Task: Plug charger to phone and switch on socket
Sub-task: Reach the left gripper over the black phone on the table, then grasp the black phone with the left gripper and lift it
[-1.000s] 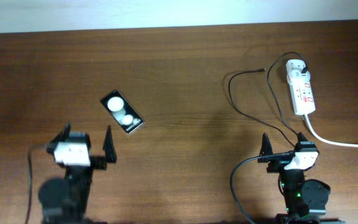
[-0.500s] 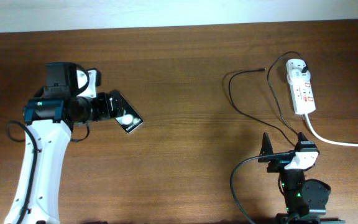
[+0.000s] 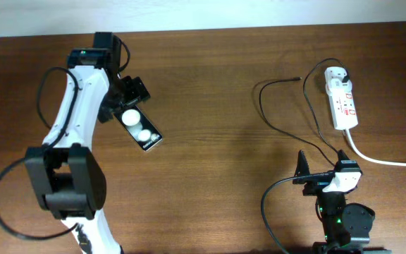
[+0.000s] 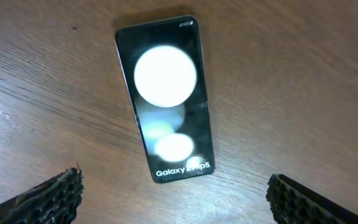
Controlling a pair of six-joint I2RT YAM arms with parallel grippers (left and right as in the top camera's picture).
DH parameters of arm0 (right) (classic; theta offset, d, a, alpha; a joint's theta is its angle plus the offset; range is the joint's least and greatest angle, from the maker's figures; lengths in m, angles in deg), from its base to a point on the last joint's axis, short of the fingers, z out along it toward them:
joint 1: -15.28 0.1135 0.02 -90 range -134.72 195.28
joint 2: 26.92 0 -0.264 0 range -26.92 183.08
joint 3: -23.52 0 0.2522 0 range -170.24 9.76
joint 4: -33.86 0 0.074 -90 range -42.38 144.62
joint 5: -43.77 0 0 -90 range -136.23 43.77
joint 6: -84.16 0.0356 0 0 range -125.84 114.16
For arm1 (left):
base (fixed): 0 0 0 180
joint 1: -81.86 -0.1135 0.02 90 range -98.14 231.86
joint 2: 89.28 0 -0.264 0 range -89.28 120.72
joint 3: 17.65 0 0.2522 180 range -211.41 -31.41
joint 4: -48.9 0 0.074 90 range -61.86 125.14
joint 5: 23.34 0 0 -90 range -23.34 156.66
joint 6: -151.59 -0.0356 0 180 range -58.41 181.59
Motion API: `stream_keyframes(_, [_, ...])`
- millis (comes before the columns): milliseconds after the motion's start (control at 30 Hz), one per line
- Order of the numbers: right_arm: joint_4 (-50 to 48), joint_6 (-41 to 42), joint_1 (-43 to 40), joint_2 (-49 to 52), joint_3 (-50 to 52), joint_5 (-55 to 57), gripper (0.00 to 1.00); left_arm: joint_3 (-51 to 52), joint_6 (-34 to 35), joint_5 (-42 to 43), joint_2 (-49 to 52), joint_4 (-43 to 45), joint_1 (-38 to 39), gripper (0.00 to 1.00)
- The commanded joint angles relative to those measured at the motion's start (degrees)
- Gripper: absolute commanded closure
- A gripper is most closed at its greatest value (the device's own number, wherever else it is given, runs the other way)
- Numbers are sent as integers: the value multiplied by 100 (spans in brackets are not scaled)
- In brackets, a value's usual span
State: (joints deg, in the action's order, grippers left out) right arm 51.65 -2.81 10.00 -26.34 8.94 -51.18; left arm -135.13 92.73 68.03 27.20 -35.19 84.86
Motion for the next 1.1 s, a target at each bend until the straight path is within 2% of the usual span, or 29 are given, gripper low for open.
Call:
stream_keyframes(0, [0, 24, -37, -37, 50, 28, 1, -57, 485, -9, 358, 2, -7, 1])
stream_keyframes(67, [0, 26, -37, -37, 50, 28, 1, -57, 750, 83, 651, 2, -11, 1])
stream_keyframes(267, [2, 24, -37, -37, 50, 31, 1, -57, 962, 208, 1469, 2, -15, 1])
stream_keyframes(567, [0, 26, -37, -37, 50, 31, 1, 11, 962, 184, 1478, 437, -17, 1])
stream_keyframes(767, [0, 24, -37, -37, 50, 28, 1, 632, 962, 184, 1478, 870, -28, 1])
stream_keyframes(867, [2, 26, -37, -37, 50, 31, 1, 820, 1217, 184, 1478, 1001, -28, 1])
stream_keyframes(967, [2, 24, -37, -37, 50, 28, 1, 844, 1215, 186, 1478, 1003, -26, 13])
stream_keyframes(1033, [2, 24, -37, -37, 50, 28, 1, 844, 1213, 188, 1478, 981, -26, 16])
stream_keyframes(1067, [0, 24, -37, -37, 50, 28, 1, 844, 1213, 186, 1478, 984, -26, 25])
